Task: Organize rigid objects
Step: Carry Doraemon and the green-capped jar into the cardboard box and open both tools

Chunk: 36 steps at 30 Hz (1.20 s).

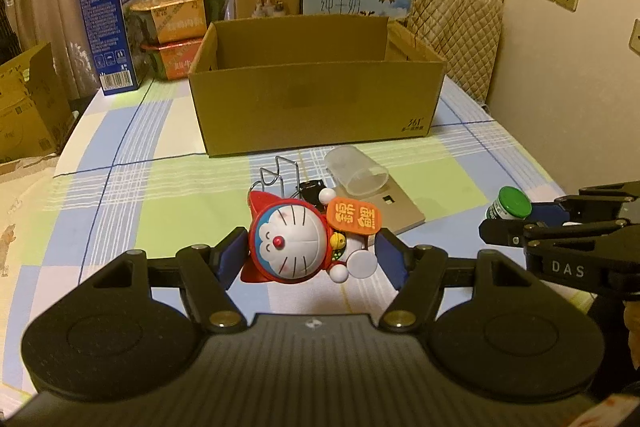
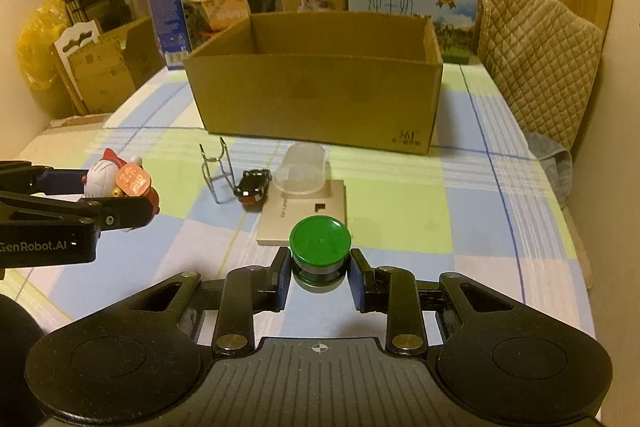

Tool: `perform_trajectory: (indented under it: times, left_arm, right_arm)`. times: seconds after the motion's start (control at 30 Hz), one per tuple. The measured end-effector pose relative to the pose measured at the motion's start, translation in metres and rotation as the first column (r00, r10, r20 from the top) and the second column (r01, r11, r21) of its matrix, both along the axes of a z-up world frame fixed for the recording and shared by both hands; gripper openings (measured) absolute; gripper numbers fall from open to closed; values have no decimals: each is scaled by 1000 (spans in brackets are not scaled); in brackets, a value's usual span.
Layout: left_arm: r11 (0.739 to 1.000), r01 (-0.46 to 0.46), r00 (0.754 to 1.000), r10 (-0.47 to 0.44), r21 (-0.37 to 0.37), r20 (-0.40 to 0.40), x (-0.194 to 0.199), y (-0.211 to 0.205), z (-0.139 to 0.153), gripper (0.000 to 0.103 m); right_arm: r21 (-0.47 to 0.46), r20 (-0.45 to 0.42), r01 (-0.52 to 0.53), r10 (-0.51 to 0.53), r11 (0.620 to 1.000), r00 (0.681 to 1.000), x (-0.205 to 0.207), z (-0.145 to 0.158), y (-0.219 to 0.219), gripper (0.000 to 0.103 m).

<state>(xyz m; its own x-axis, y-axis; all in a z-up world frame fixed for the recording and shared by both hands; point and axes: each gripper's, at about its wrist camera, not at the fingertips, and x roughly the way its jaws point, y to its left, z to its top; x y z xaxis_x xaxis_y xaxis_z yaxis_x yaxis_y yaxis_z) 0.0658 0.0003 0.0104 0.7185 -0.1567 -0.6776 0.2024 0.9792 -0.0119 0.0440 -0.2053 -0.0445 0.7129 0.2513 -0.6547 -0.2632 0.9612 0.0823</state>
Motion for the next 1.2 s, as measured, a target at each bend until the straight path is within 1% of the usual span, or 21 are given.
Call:
perform_trajectory:
  times: [0.2,0.53,0.87,1.2]
  left_arm:
    - [1000,-1,1000,1,1,23,-9,-1,10,65]
    - [1000,-3,999,3,-7,42,-16,-2,17,65]
    - [1000,-1,999,2,-16,43,-17,-2,19,65]
    - [1000,4,999,-4,-18,34,-4,-3,16,65]
  right_arm:
    - [4,23,1,-1,1000,1000,-9,10,0,27]
    - [6,42,4,-4,1000,999,-18,19,-5,27]
    - [7,41,8,-8,1000,999,-18,20,-6,27]
    - [9,29,11,-11,1000,1000,-8,17,-8,27]
